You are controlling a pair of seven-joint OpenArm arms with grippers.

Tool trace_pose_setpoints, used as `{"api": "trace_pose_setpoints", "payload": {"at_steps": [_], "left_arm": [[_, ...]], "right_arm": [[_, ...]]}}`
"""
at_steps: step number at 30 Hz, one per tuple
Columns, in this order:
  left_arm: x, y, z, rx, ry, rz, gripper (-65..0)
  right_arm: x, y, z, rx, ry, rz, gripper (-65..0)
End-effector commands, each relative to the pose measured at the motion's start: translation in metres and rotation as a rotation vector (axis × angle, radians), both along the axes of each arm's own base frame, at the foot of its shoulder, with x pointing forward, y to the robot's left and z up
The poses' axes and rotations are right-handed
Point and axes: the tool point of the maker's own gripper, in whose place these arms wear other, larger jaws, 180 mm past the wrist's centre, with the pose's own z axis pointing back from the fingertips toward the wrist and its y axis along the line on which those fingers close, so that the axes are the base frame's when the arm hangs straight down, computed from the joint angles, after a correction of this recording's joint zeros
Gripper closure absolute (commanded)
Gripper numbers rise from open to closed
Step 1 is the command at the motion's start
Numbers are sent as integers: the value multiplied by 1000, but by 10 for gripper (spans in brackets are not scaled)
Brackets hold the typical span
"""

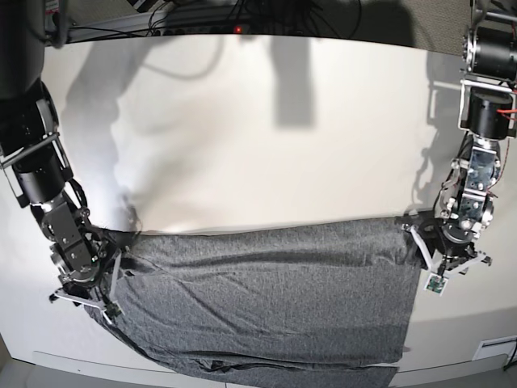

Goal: Fold the T-shirt properly
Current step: 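Drag the held shirt edge with both grippers toward the hem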

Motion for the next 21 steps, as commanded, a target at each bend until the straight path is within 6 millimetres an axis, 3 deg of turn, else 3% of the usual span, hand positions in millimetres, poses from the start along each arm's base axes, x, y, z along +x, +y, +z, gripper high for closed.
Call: {"api": "trace_pose_setpoints", "payload": {"at_steps": [1,3,6,8,10,16,21], "left_arm": [[13,8,22,-2,-52,25,-215],[9,7,16,-61,-10,61,-210],[7,-4,14,-215,15,98,-90],[8,-15,16,-323,13,104,0],[8,-21,16,-368,17,107,0],[4,-43,4,-406,22,86,0],[9,-46,-9,-439,-11,102,0]], "right_arm": [[16,-6,28,4,-71,-21,-273],[14,-7,26,26,-60,-44,-254],[10,-7,20,77,-39,-85,-176],[6,-8,16,110,-16,-118,-106],[0,-9,10,135,16,-153,0],[-7,-10,0,228,16,-185,0],[-17,-12,-19,270,66,-182,0]]}}
